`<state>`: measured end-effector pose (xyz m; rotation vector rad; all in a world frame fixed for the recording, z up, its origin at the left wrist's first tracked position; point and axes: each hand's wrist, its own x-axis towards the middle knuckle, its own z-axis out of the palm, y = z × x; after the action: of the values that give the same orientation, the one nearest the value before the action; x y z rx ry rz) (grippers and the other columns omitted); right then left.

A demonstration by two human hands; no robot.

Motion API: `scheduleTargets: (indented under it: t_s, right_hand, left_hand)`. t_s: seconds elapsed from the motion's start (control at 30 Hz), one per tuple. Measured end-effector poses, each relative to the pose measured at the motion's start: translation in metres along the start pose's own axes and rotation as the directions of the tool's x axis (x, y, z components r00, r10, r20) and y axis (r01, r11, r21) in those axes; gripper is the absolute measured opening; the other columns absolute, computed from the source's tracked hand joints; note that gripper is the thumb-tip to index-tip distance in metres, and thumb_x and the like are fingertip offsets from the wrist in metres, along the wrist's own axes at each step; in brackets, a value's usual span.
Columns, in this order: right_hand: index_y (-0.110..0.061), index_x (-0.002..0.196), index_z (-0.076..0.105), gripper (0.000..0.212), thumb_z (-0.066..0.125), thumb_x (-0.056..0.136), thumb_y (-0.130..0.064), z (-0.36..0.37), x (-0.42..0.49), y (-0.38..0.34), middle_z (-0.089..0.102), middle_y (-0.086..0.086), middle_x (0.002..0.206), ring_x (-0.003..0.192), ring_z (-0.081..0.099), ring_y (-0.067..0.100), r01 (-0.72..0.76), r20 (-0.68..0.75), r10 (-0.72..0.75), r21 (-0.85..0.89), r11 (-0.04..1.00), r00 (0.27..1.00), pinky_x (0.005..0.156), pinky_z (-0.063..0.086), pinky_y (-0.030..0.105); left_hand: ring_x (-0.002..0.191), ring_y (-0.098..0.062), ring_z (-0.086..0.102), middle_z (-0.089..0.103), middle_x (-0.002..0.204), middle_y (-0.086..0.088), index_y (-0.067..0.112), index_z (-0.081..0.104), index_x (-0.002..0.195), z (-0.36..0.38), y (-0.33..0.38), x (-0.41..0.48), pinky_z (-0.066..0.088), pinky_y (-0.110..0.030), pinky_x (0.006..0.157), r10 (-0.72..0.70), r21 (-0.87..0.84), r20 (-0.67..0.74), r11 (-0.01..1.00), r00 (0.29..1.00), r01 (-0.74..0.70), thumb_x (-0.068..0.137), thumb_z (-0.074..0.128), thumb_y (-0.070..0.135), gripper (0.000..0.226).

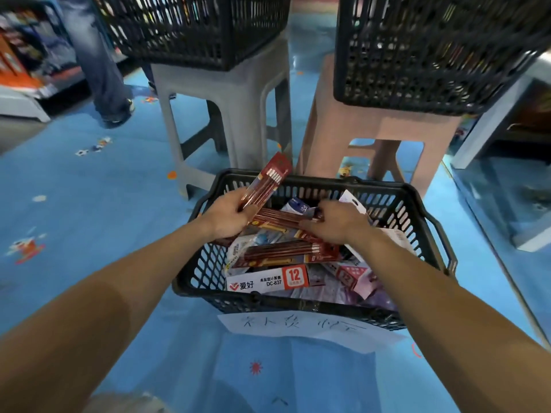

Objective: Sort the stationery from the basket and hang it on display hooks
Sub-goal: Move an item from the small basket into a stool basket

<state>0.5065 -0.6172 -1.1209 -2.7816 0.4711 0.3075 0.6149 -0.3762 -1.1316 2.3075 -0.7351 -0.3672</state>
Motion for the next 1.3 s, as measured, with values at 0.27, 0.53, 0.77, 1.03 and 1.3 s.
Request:
scheduleTargets:
  t_s: [0.27, 0.53, 0.77, 1.03, 1.3]
  right_hand:
    - [-0.030, 0.111, 0.067, 0.057, 0.069, 0.070, -0.069, 0.007, 0.011, -0.009, 0.060, 0.007, 0.121, 0.128, 0.043, 0.038, -0.133, 0.104, 0.136, -0.040, 0.990, 0.985, 0.103, 0.036, 0.055]
    - [-0.013, 0.103, 0.070, 0.053, 0.082, 0.058, 0.011, -0.043, -0.012, 0.001, 0.072, 0.011, 0.101, 0.097, 0.071, 0.033, -0.035, -0.044, 0.111, 0.781, 0.624, 0.993, 0.078, 0.062, 0.045]
    - [-0.009, 0.102, 0.074, 0.029, 0.084, 0.074, -0.004, -0.064, -0.018, 0.009, 0.076, 0.018, 0.109, 0.117, 0.063, 0.047, 0.130, -0.154, 0.091, 0.966, 0.224, 0.984, 0.102, 0.050, 0.055]
    - [-0.009, 0.103, 0.068, 0.014, 0.073, 0.090, -0.008, -0.069, -0.022, -0.014, 0.075, 0.012, 0.099, 0.087, 0.073, 0.024, 0.108, -0.105, -0.077, 0.994, 0.028, 0.991, 0.066, 0.057, 0.028]
    - [-0.021, 0.097, 0.065, 0.019, 0.077, 0.089, -0.009, -0.052, -0.016, -0.024, 0.076, 0.012, 0.099, 0.079, 0.070, 0.021, 0.088, -0.091, 0.009, 0.983, 0.160, 0.996, 0.052, 0.048, 0.023]
  left_hand:
    - [0.103, -0.018, 0.067, 0.070, 0.112, 0.001, 0.029, 0.056, 0.133, -0.004, 0.000, -0.005, 0.054, -0.044, 0.097, -0.070, -0.100, -0.020, 0.993, 0.997, 0.068, 0.106, 0.054, 0.027, 0.028]
    - [0.088, -0.017, 0.064, 0.067, 0.100, -0.003, 0.029, 0.053, 0.126, -0.006, 0.010, -0.010, 0.051, -0.027, 0.070, -0.101, -0.139, -0.127, 0.987, 0.987, 0.083, 0.107, 0.049, 0.022, 0.021]
    - [0.086, -0.030, 0.067, 0.070, 0.101, -0.015, 0.026, 0.056, 0.127, -0.007, 0.022, -0.010, 0.057, -0.043, 0.076, -0.181, -0.407, -0.095, 0.904, 0.979, 0.128, 0.105, 0.053, 0.021, 0.023]
    - [0.082, -0.025, 0.076, 0.077, 0.100, -0.014, 0.018, 0.066, 0.124, -0.007, 0.049, -0.016, 0.063, -0.039, 0.079, -0.115, -0.697, 0.299, 0.652, 0.947, 0.299, 0.104, 0.056, 0.014, 0.023]
    - [0.110, -0.034, 0.070, 0.072, 0.123, -0.017, 0.022, 0.066, 0.130, -0.007, 0.046, -0.018, 0.056, -0.049, 0.096, -0.069, -0.656, 0.525, 0.601, 0.848, 0.456, 0.086, 0.053, 0.073, 0.068]
